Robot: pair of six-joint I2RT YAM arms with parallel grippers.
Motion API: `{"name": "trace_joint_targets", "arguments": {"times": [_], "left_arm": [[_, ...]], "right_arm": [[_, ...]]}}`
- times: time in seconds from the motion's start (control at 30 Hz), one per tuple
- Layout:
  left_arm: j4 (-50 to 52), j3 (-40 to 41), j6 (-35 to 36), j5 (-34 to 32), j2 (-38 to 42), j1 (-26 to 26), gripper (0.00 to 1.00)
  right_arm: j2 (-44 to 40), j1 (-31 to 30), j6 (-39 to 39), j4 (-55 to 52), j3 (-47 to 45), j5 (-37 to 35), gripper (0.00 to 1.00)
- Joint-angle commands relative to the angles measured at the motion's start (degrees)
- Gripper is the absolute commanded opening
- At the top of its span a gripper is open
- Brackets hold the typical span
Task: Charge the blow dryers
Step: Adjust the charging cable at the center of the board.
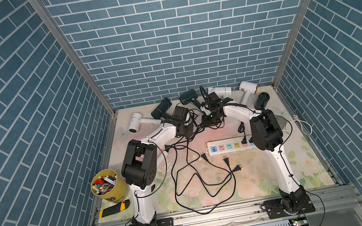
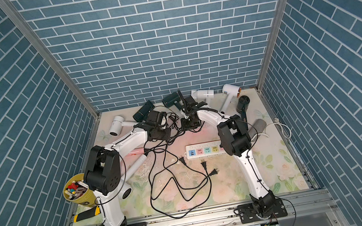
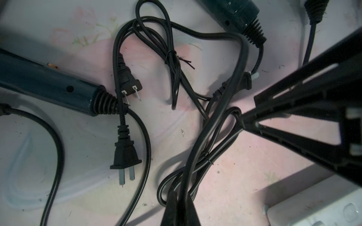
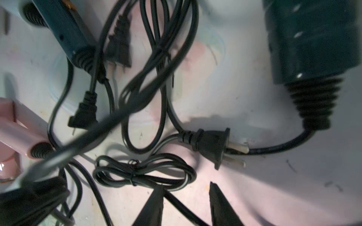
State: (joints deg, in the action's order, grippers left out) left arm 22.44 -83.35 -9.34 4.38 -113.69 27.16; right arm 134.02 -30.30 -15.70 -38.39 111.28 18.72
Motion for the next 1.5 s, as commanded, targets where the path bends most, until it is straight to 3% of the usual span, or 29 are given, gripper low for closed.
{"name": "trace_joint_targets", "arguments": {"times": [0.0, 0.1, 0.27, 0.53, 0.8, 1.1, 1.3, 1.47], "left_arm": [[-1.0, 1.0, -0.8, -0.1, 2.2, -0.6, 0.00], [-1.2, 1.2, -1.0, 0.2, 2.2, -0.7, 0.00], [-1.7, 1.4, -1.4, 0.7, 2.0, -0.7, 0.00], [-2.2, 2.1, -2.2, 1.3, 2.2, -0.7, 0.04], [-2.6, 3.6, -3.2, 2.7, 5.1, -0.8, 0.33], [0.4, 6.0, -4.4, 0.8, 12.3, -0.6, 0.70], [3.3, 6.8, -4.2, -0.6, 17.4, 3.4, 0.76], [8.8, 2.0, -0.5, -2.5, 13.0, 9.4, 0.75]], "right_arm": [[-4.2, -0.7, 6.0, -3.2, -5.6, -3.4, 0.35], [-7.6, -0.7, 7.0, -3.0, -10.4, -8.5, 0.27], [-11.9, 0.2, 6.2, -3.9, -16.1, -16.1, 0.24], [-17.3, 7.2, -0.1, -0.8, -23.1, -17.8, 0.23], [-27.0, 8.5, -1.7, 6.8, -27.5, -6.5, 0.27], [-35.7, 8.7, -2.9, 10.5, -32.5, -4.8, 0.32], [-39.1, 8.7, -3.0, 11.5, -36.1, -4.8, 0.33], [-41.5, 8.7, -3.9, 13.2, -40.1, -5.0, 0.33]]}}
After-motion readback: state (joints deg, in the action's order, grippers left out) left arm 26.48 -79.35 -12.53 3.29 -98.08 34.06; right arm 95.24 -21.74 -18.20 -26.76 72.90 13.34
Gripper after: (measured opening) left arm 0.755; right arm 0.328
